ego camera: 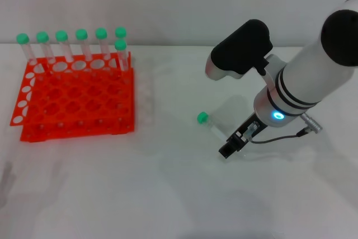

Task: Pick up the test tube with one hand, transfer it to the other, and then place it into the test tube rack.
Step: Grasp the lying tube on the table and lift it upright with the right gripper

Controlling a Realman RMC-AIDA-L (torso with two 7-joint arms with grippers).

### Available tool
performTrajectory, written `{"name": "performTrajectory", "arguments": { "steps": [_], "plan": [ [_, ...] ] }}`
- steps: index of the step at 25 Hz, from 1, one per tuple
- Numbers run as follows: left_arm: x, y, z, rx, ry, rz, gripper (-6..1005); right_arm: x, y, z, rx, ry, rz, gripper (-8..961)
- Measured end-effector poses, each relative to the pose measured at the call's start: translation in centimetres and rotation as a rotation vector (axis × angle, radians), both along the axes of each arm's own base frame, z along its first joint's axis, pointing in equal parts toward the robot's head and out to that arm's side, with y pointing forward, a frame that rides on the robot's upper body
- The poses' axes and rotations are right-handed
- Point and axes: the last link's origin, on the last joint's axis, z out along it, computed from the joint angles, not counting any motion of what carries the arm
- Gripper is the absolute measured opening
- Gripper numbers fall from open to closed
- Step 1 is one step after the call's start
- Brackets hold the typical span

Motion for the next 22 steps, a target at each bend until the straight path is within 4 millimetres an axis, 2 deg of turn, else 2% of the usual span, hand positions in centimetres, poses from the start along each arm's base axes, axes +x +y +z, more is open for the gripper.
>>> {"name": "performTrajectory", "arguments": {
  "steps": [3, 8, 22],
  "plan": [
    [0.0, 0.0, 0.0, 0.0, 0.0, 0.0, 893, 0.2, 0.0, -0.5, -0.002, 0.006, -0.002, 710],
    [0.0, 0.0, 0.0, 0.0, 0.004, 0.001, 893, 0.9, 0.2, -0.8, 0.002, 0.0, -0.017, 641],
    [-0.1, -0.3, 0.2, 0.006, 0.01, -0.002, 892, 1.1, 0.2, -1.1, 0.001, 0.009, -0.011, 453]
  ]
}}
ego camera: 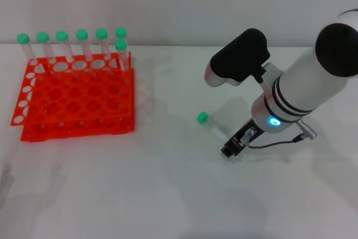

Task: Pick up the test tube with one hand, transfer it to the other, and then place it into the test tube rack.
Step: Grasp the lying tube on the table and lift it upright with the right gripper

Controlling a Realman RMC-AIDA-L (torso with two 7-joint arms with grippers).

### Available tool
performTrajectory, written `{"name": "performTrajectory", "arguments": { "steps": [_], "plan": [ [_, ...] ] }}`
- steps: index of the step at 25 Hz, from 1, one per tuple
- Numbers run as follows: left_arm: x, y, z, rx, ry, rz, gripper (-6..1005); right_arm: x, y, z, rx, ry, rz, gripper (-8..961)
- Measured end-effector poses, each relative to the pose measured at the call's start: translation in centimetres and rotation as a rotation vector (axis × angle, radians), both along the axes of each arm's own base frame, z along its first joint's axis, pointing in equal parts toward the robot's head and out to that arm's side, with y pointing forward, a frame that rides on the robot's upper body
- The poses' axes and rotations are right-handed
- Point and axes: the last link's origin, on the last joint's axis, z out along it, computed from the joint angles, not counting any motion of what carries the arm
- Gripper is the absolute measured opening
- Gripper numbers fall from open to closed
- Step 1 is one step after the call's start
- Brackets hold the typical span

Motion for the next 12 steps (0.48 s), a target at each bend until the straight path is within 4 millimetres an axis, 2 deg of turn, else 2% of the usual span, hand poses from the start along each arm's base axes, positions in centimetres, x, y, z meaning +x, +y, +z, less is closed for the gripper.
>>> {"name": "performTrajectory", "arguments": {
  "steps": [12],
  "plan": [
    [0.08, 0.03, 0.03, 0.002, -0.005, -0.005, 892, 0.42, 0.2, 0.52, 0.001, -0.011, 0.01, 348]
  ]
}}
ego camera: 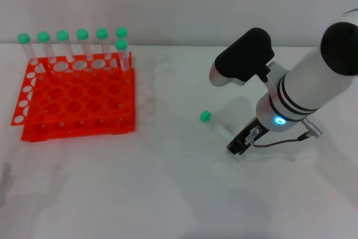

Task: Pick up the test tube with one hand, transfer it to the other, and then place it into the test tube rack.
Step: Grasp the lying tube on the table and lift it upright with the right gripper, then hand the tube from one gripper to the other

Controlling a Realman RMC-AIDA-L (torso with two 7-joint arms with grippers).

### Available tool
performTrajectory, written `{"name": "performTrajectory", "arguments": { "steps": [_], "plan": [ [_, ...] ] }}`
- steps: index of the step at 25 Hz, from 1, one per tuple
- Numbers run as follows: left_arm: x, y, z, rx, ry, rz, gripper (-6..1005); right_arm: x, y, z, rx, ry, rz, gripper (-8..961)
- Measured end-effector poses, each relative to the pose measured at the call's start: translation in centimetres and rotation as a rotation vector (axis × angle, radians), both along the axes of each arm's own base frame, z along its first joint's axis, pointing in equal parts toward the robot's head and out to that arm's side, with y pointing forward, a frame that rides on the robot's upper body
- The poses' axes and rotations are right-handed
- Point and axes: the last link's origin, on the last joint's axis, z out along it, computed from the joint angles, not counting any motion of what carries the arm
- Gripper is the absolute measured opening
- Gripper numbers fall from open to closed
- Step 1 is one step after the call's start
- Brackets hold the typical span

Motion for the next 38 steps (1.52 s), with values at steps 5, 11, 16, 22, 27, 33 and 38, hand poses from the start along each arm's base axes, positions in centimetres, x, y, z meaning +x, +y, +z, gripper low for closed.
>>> {"name": "performTrajectory", "arguments": {
  "steps": [5, 11, 16, 22, 27, 33, 38],
  "plan": [
    [0.0, 0.0, 0.0, 0.0, -0.001, -0.001, 892, 0.3, 0.1, 0.2, -0.002, 0.0, -0.001, 302],
    [0.0, -0.1, -0.1, 0.001, -0.002, 0.0, 892, 0.4, 0.1, 0.3, -0.005, 0.002, 0.001, 192],
    [0.0, -0.1, -0.1, -0.001, -0.003, 0.002, 892, 0.0, 0.1, 1.4, 0.013, 0.064, 0.022, 188],
    [0.3, 0.5, -0.3, -0.007, -0.01, -0.009, 891, 0.3, 0.1, 5.5, 0.134, 0.295, 0.1, 188],
    [1.9, 2.2, -1.0, -0.056, -0.053, -0.098, 891, 3.9, -0.3, 9.3, 0.299, 0.564, 0.136, 188],
    [4.7, 4.4, -2.3, -0.137, -0.048, -0.235, 891, 9.4, -1.9, 10.0, 0.427, 0.831, 0.153, 189],
    [7.8, 6.7, -3.9, -0.236, -0.026, -0.38, 891, 14.4, -5.0, 9.2, 0.569, 0.994, 0.246, 189]
  ]
}}
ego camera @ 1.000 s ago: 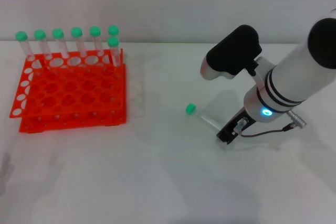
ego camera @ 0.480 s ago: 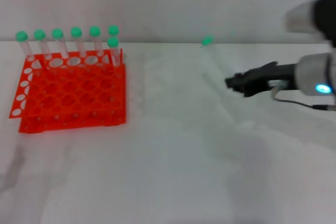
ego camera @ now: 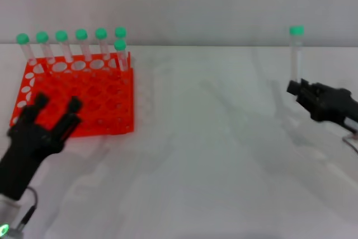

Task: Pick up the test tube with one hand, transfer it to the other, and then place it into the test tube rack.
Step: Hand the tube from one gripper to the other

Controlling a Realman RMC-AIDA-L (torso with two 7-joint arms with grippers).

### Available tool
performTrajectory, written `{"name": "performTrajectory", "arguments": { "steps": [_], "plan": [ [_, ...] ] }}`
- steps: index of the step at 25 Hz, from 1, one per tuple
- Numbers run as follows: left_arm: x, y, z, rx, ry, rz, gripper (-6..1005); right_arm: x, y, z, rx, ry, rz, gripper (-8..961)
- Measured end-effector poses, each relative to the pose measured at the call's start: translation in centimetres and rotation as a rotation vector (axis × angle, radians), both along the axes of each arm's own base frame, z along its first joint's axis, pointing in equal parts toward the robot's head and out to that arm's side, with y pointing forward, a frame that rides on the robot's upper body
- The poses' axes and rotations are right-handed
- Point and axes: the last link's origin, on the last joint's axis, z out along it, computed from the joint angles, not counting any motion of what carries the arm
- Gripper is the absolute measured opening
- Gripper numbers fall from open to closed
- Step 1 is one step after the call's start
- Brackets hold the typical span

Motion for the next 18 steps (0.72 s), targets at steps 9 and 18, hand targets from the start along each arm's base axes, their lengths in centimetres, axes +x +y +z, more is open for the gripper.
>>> {"name": "performTrajectory", "arguments": {
  "steps": [9, 18],
  "plan": [
    [4.8, 2.6, -3.6, -0.177, 0.049, -0.178, 891, 2.4, -5.0, -1.9, 0.172, -0.068, 0.123, 189],
    [9.7, 3.6, -7.4, -0.343, 0.095, -0.316, 890, 3.1, -6.5, -3.3, 0.108, -0.099, 0.114, 188]
  ]
}}
